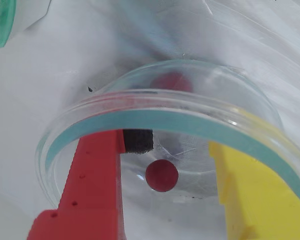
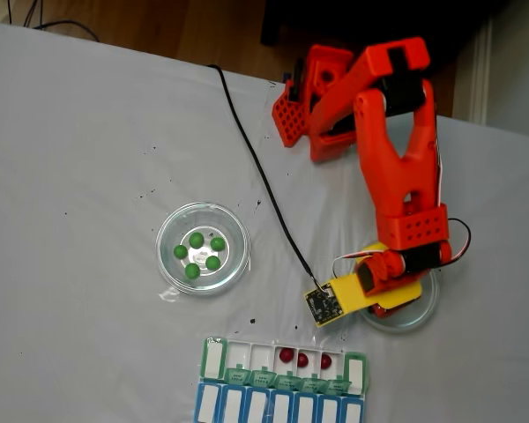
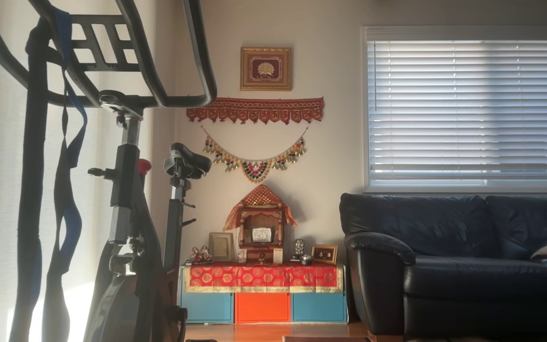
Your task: Sort medicines into box.
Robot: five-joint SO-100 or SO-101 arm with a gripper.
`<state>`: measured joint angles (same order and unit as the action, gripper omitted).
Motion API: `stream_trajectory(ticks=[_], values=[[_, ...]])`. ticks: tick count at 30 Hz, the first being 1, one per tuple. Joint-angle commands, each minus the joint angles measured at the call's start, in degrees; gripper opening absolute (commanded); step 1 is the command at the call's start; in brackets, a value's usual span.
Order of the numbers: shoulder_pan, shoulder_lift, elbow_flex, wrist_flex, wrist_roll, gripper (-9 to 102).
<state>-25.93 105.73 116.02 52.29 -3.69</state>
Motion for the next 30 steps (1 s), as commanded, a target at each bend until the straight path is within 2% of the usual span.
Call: stream_trajectory(ticks=[1, 12, 17, 20, 30], values=[[0.5, 6.2, -2.5, 0.1, -1.2, 19], [0.5, 8.8, 0.2, -0.2, -3.1, 19], [0.3, 5.1, 1.2, -3.7, -3.6, 18], [0.5, 4.0, 1.7, -6.7, -4.3, 14], [0.6, 2.3, 2.2, -8.3, -6.7, 12]])
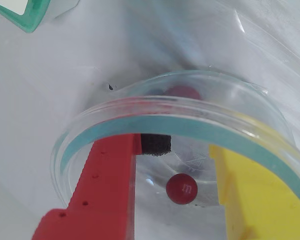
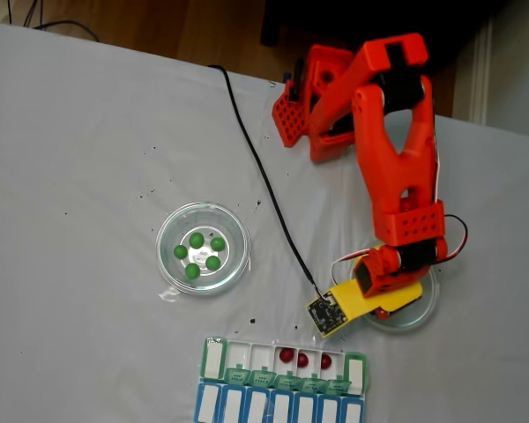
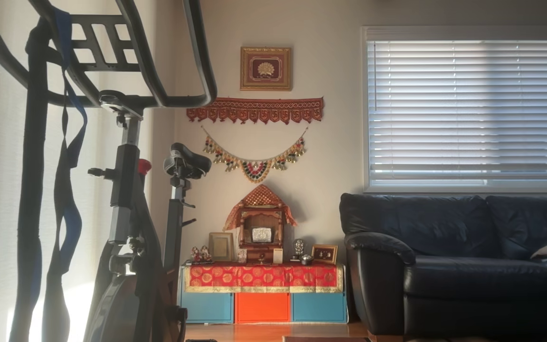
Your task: Sort medicines into box.
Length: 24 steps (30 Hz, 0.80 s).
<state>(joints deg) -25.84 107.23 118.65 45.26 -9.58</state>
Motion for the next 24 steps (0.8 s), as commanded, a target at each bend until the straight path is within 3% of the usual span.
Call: stream_trajectory(ticks=[1, 9, 15, 18, 24], values=[[0.4, 0.7, -0.2, -1.7, -0.8, 12], [0.3, 1.1, 0.4, -2.6, -0.3, 1], [-0.1, 4.9, 2.5, -1.9, 1.1, 1], [-0.6, 9.1, 3.1, 1.6, 3.2, 1], [-2.5, 16.4, -1.3, 16.6, 8.2, 1]])
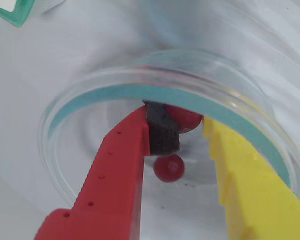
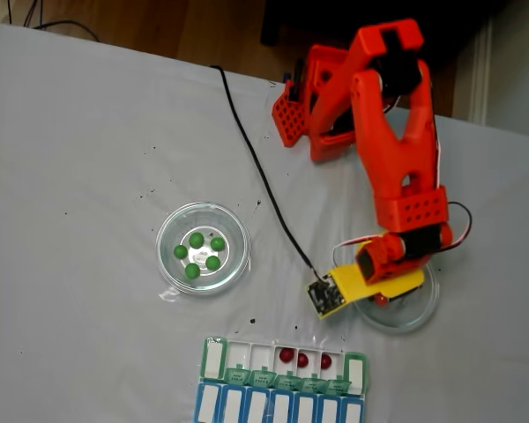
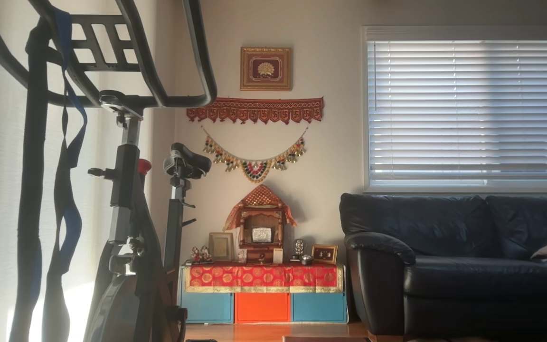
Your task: Sort medicines into box.
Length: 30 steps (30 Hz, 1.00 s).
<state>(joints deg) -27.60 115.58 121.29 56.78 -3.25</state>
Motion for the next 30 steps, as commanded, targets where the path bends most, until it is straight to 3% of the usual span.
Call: stream_trajectory(ticks=[1, 4, 9, 18, 30], values=[[-0.8, 9.6, -4.3, 6.8, 2.6, 1], [-0.6, 13.4, -5.5, 10.4, 4.0, 1], [2.3, 18.8, -5.7, 9.5, 4.7, 1], [16.4, 22.2, -12.7, 7.8, 3.0, 1], [33.1, -0.4, -28.1, 4.1, -0.3, 1]])
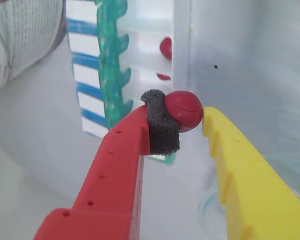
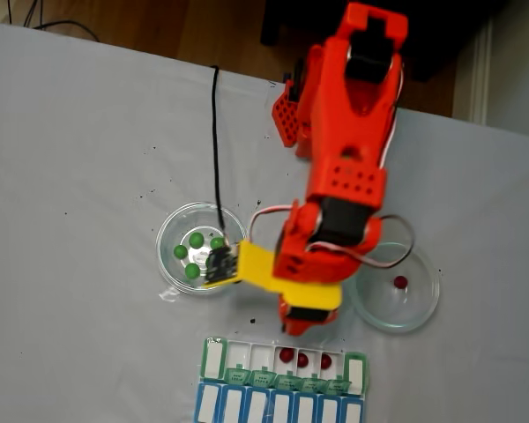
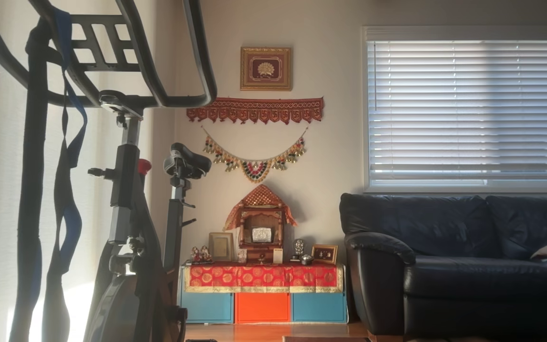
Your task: Sort medicines into box.
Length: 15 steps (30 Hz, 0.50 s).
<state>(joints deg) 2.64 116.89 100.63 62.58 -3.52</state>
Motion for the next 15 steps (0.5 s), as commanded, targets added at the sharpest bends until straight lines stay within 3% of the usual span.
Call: stream_trajectory(ticks=[1, 15], values=[[3.8, -4.0, -9.5, -1.1, 0.4, 1], [5.1, -14.6, -17.8, 4.1, -3.1, 1]])
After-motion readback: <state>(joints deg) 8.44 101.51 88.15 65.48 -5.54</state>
